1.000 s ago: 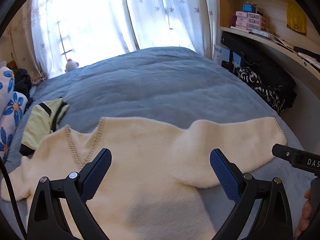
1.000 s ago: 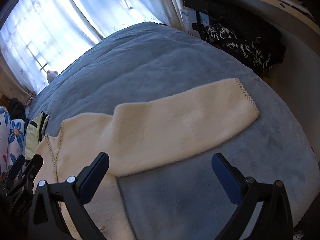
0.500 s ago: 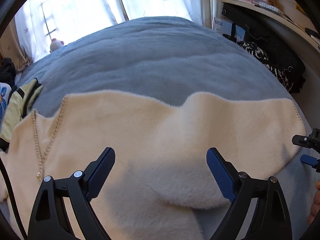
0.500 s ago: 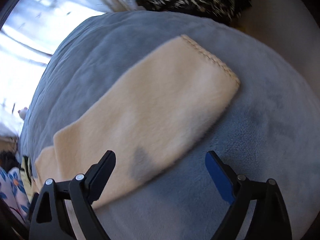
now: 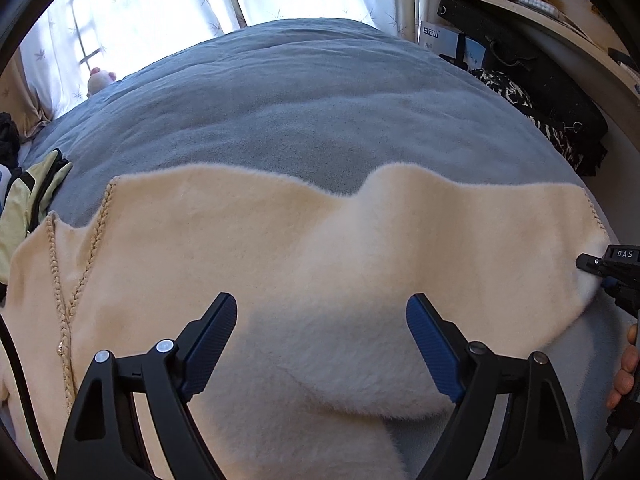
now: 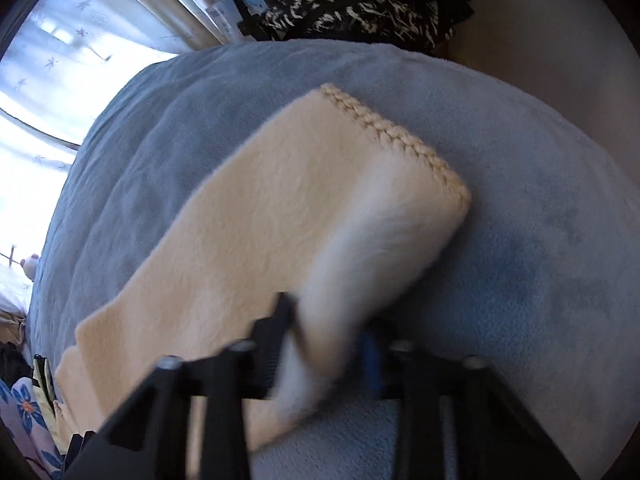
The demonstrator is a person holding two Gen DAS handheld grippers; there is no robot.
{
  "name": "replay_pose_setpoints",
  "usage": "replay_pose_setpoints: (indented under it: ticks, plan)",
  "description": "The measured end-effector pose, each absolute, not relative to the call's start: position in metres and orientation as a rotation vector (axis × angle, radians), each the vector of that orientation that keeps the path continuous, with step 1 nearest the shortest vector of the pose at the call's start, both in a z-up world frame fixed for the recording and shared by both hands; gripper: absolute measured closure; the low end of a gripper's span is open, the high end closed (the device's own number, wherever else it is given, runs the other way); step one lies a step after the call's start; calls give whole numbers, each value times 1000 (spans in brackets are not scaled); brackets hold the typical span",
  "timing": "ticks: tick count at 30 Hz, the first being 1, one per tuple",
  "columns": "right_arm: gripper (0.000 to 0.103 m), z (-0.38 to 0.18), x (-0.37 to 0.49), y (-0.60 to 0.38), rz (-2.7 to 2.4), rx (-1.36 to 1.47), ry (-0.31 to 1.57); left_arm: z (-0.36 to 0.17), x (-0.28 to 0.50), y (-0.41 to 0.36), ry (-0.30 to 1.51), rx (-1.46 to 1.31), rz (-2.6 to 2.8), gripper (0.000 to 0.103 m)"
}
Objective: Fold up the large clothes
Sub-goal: 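Fold the held sleeve across the cardigan body with the right tool, release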
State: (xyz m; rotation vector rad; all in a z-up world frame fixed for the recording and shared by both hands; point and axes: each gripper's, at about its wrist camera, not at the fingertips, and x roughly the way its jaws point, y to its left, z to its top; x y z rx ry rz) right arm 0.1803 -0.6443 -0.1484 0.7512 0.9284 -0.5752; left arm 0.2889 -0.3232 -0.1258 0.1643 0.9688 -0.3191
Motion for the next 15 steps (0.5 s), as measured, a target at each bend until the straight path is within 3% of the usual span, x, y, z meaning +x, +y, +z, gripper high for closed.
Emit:
replay_pose_setpoints:
  ticks: [9,15]
  plan:
    - [91,-42,176,-565,-345,579,694,-76,266,-282,908,139,-321,17]
    - [91,-4,192,-457,-51,467,688,-44,255,-211,878,84,-267,17]
